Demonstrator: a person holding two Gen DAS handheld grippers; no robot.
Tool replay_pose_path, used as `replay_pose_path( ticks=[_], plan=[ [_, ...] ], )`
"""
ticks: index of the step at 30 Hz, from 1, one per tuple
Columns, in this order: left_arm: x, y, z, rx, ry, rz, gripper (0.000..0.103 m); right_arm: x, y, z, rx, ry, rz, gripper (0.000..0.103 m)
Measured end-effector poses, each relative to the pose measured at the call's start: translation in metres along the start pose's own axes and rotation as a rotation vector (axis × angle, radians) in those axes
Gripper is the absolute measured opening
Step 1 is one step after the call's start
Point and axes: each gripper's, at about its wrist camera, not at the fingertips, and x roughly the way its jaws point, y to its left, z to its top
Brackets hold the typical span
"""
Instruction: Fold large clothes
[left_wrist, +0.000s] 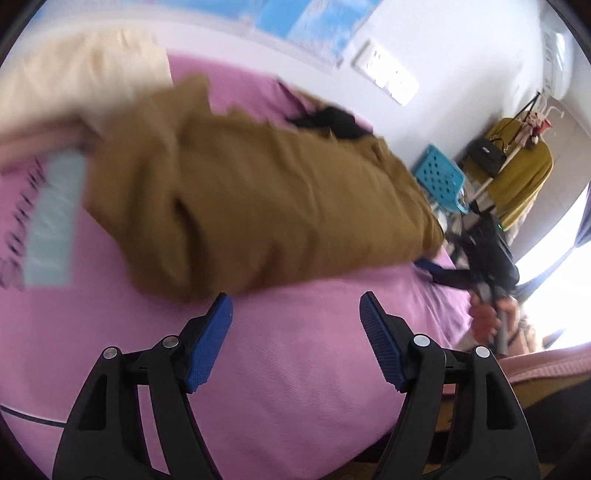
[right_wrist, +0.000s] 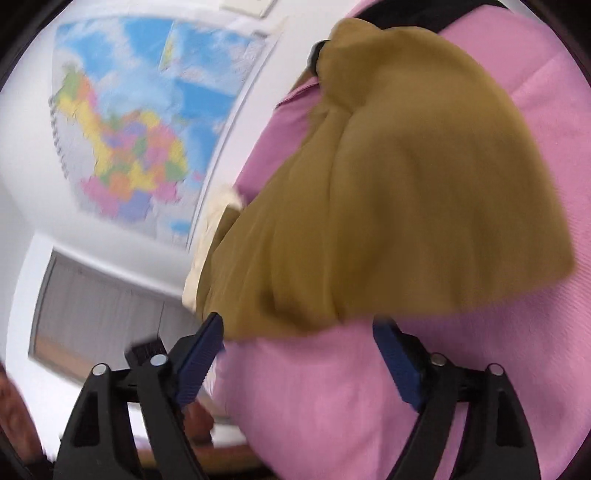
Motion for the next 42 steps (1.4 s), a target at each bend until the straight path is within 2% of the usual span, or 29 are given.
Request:
replay_pose_path(
  ticks=[2,4,7,9,11,13,14,15,16,17,20,21,23,27,30,33,34,35,36,37,38,40,42],
  plan=[
    [0.017,0.005,0.000,-0.048,0.025,-0.021,0.071,0.009,0.007,0.005,-0.008,-0.026,-0.003,0.087],
    [0.032,0.013,0.000,-0.117,0.043,-0.065,0.071,0.021,0.013,0.010,0.004,-0.067,-0.051,0.090],
    [0.037,0.023,0.009,-0.193,0.004,-0.120,0.075,0.042,0.023,0.016,0.013,-0.140,-0.117,0.091],
    [0.040,0.025,0.013,-0.232,-0.008,-0.149,0.081,0.051,0.026,0.018,-0.006,-0.167,-0.155,0.093],
    [0.041,0.025,0.018,-0.261,-0.036,-0.182,0.092,0.062,0.028,0.020,-0.032,-0.195,-0.190,0.095],
    [0.042,0.024,0.020,-0.295,-0.049,-0.181,0.095,0.069,0.027,0.024,-0.028,-0.207,-0.193,0.094],
    [0.041,0.023,0.019,-0.308,-0.053,-0.181,0.095,0.070,0.026,0.026,-0.010,-0.218,-0.185,0.090],
    [0.040,0.021,0.016,-0.314,-0.048,-0.176,0.094,0.070,0.023,0.026,-0.003,-0.217,-0.186,0.073],
    [0.038,0.018,0.012,-0.318,-0.032,-0.165,0.089,0.068,0.019,0.028,0.015,-0.212,-0.199,0.063],
    [0.038,0.016,0.007,-0.315,-0.018,-0.167,0.089,0.066,0.015,0.028,0.034,-0.206,-0.185,0.062],
    [0.032,0.013,-0.005,-0.302,-0.010,-0.116,0.085,0.061,0.007,0.029,0.078,-0.193,-0.127,0.061],
    [0.030,0.017,-0.004,-0.315,-0.016,-0.121,0.085,0.061,0.007,0.028,0.073,-0.190,-0.124,0.061],
    [0.029,0.029,0.005,-0.392,-0.064,-0.119,0.086,0.062,0.009,0.027,0.070,-0.192,-0.121,0.063],
    [0.030,0.052,0.018,-0.553,-0.102,-0.176,0.086,0.063,0.010,0.028,0.076,-0.186,-0.098,0.071],
    [0.029,0.062,0.019,-0.672,-0.144,-0.217,0.086,0.063,0.009,0.030,0.097,-0.204,-0.085,0.073],
    [0.034,0.056,0.022,-0.688,-0.159,-0.156,0.087,0.067,0.013,0.031,0.088,-0.216,-0.125,0.074],
    [0.036,0.052,0.025,-0.676,-0.158,-0.126,0.087,0.069,0.014,0.032,0.083,-0.217,-0.136,0.067],
    [0.038,0.047,0.029,-0.662,-0.153,-0.101,0.085,0.070,0.014,0.032,0.077,-0.222,-0.149,0.060],
    [0.040,0.045,0.032,-0.650,-0.156,-0.087,0.079,0.070,0.013,0.033,0.075,-0.223,-0.155,0.044],
    [0.040,0.044,0.033,-0.630,-0.158,-0.066,0.052,0.067,0.010,0.033,0.078,-0.222,-0.142,0.029],
    [0.041,0.045,0.036,-0.605,-0.148,-0.084,0.040,0.065,0.007,0.033,0.083,-0.219,-0.106,0.026],
    [0.035,0.046,0.034,-0.606,-0.155,-0.111,0.033,0.059,0.008,0.032,0.080,-0.223,-0.067,0.020],
    [0.028,0.035,0.035,-0.535,-0.174,-0.075,0.033,0.055,0.017,0.029,0.033,-0.235,-0.059,0.020]
  ],
)
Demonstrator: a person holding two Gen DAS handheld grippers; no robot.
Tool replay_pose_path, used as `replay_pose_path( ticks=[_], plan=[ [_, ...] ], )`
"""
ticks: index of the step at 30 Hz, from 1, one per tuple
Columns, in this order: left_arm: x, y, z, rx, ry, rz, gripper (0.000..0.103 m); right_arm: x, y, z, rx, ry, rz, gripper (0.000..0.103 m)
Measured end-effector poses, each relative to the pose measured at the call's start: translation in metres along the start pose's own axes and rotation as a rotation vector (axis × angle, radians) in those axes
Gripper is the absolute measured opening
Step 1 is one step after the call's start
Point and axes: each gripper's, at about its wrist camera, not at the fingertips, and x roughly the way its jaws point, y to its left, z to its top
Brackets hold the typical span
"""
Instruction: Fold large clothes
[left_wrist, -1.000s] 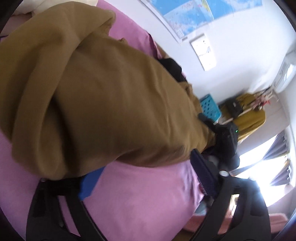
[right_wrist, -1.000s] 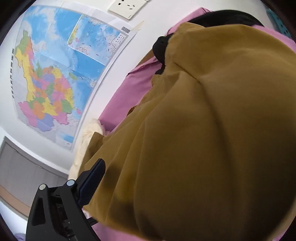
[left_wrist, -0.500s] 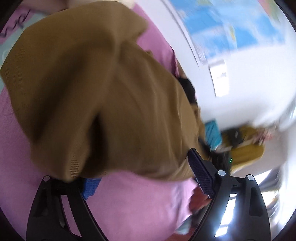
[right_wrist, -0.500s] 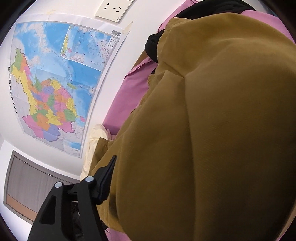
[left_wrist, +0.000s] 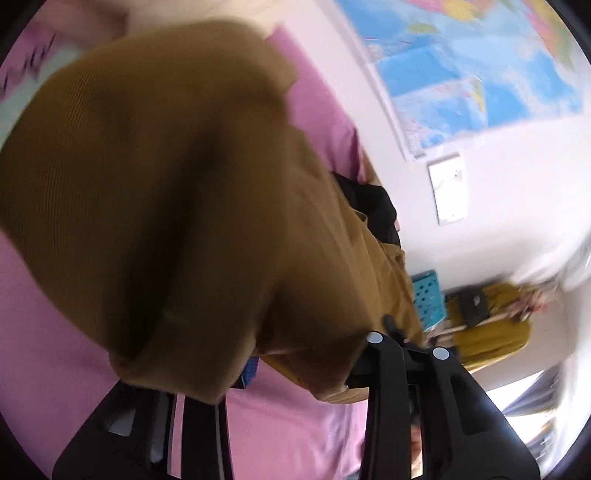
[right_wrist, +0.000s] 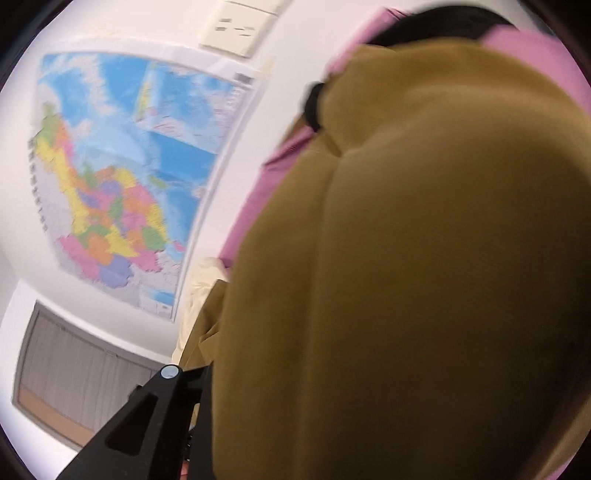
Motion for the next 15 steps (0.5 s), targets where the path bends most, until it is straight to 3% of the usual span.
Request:
replay_pose_path(
  ticks=[2,5,6,7,10,11,12,13,14,15],
  plan=[
    [0.000,0.000,-0.001,0.022,0.012,0.012,0.037,0.000,0.002,0.001,-0.007,0.010,-0.009,0.022],
    [0.005,0.018,0.004,-0.044,0.044,-0.023,0.044,0.005,-0.003,0.001,0.013,0.030,-0.022,0.033],
    [0.008,0.022,0.005,-0.065,0.059,-0.039,0.050,0.008,-0.008,0.001,0.044,0.038,-0.018,0.044],
    [0.010,0.026,0.004,-0.082,0.072,-0.054,0.069,0.010,-0.011,0.001,0.062,0.038,-0.013,0.049],
    [0.014,0.030,0.007,-0.113,0.067,-0.097,0.077,0.015,-0.013,0.002,0.065,0.036,-0.014,0.052],
    [0.015,0.027,0.008,-0.091,0.066,-0.081,0.073,0.015,-0.013,0.002,0.063,0.035,-0.016,0.045],
    [0.017,0.023,0.009,-0.066,0.062,-0.058,0.067,0.015,-0.012,0.002,0.049,0.036,-0.027,0.029],
    [0.019,0.021,0.010,-0.043,0.063,-0.036,0.043,0.014,-0.009,0.003,0.023,0.038,-0.020,0.023],
    [0.021,0.018,0.011,-0.026,0.079,-0.053,0.033,0.011,-0.005,0.004,0.015,0.038,-0.006,0.019],
    [0.019,0.014,0.012,-0.016,0.078,-0.074,0.031,0.007,0.001,0.005,-0.004,0.033,0.021,0.015]
  ],
)
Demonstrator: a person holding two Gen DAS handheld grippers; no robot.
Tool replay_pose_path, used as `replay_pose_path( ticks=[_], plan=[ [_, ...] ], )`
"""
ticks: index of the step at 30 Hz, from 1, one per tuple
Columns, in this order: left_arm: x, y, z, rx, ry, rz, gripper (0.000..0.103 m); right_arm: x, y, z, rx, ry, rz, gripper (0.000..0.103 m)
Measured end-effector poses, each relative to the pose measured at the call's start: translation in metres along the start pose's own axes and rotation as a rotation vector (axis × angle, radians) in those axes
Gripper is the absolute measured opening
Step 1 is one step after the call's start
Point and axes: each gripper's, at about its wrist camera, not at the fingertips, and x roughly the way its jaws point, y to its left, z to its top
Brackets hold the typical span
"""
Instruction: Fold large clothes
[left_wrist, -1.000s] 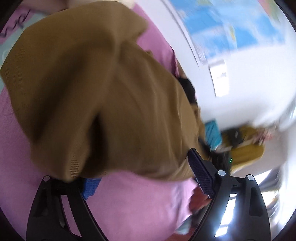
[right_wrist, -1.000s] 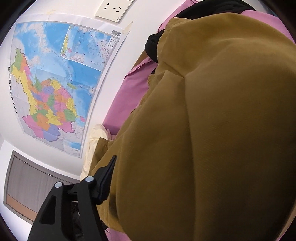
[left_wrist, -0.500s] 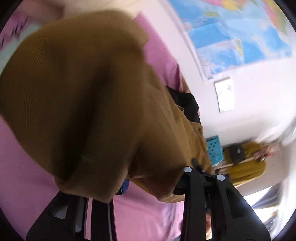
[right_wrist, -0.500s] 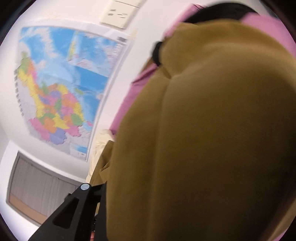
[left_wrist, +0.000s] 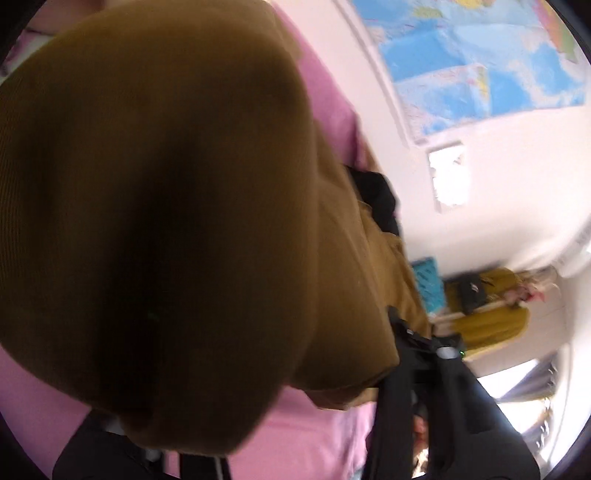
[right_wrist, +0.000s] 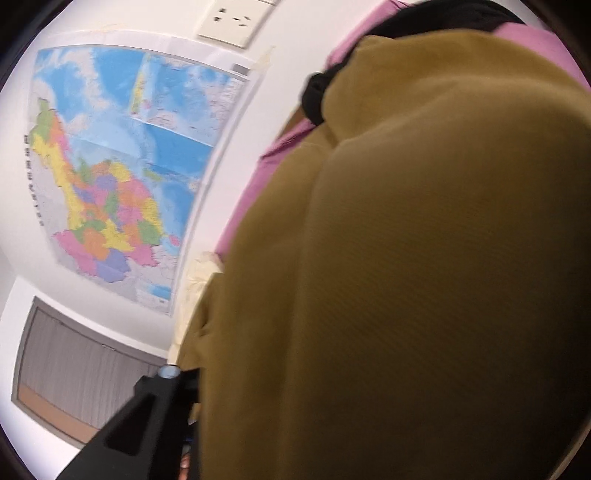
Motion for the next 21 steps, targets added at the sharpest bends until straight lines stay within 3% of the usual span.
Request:
replay_pose_path(
  ticks=[3,8,13,17,21],
  plan=[
    [-0.015,-0.029,0.003,0.098,-0.019,-0.006,0.027,-0.013,0.028,0.005,-0.089,-0.022,0.033,0.013],
    [-0.050,-0.080,0.022,0.206,-0.060,-0.077,0.026,-0.037,0.096,0.026,-0.232,-0.079,0.118,0.013],
    [-0.110,-0.141,0.056,0.347,-0.171,-0.140,0.027,-0.048,0.182,0.049,-0.393,-0.147,0.241,0.013],
    [-0.167,-0.169,0.091,0.461,-0.298,-0.114,0.027,-0.022,0.239,0.060,-0.467,-0.158,0.337,0.013],
    [-0.219,-0.165,0.130,0.504,-0.402,-0.046,0.027,0.039,0.287,0.067,-0.488,-0.101,0.434,0.013]
  ],
)
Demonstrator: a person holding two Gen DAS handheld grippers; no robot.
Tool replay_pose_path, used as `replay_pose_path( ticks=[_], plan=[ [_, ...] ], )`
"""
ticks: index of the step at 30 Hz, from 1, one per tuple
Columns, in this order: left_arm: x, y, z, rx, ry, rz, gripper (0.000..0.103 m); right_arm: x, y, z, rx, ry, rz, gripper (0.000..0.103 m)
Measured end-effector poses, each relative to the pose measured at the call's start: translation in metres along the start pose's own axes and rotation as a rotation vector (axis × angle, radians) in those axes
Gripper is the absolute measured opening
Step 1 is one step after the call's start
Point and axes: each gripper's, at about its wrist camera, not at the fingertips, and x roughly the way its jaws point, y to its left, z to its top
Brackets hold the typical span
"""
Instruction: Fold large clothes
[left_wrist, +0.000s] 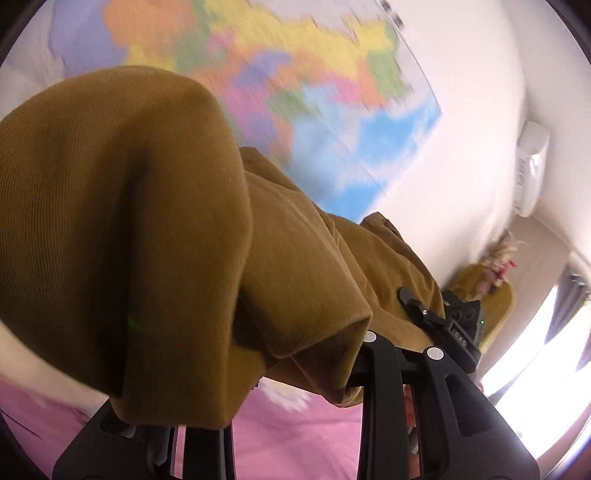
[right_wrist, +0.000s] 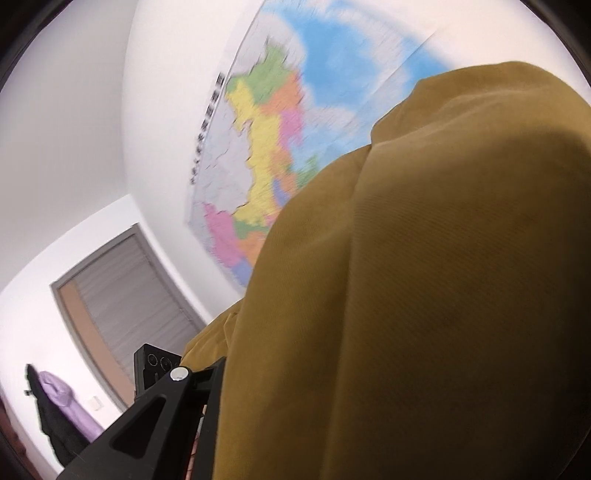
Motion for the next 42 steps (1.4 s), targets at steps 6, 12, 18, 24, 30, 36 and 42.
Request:
replay_pose_path(
  ticks=[6,12,18,24,30,36,42],
  plan=[
    [-0.047,0.070,0.061,0.070,-0.129,0.182,0.027,0.146,0.012,-0.013,-0.020,0.072,0.119,0.013],
    [-0.074,0.172,0.055,0.090,-0.173,0.347,0.027,0.246,-0.008,-0.088,0.005,0.194,0.147,0.013],
    [-0.064,0.312,-0.011,-0.119,-0.013,0.509,0.028,0.315,-0.084,-0.211,0.217,0.513,0.018,0.018],
    [-0.044,0.294,-0.026,-0.142,-0.051,0.468,0.030,0.295,-0.075,-0.213,0.187,0.569,0.012,0.055],
    [-0.065,0.297,-0.030,-0.171,-0.043,0.488,0.036,0.212,-0.058,-0.200,0.052,0.610,-0.041,0.048],
    [-0.074,0.264,-0.046,-0.099,-0.049,0.619,0.060,0.213,-0.050,-0.135,-0.246,0.570,-0.086,0.012],
    [-0.105,0.189,-0.044,0.095,-0.222,0.672,0.084,0.303,-0.069,-0.045,-0.377,0.440,-0.194,0.030]
  ],
)
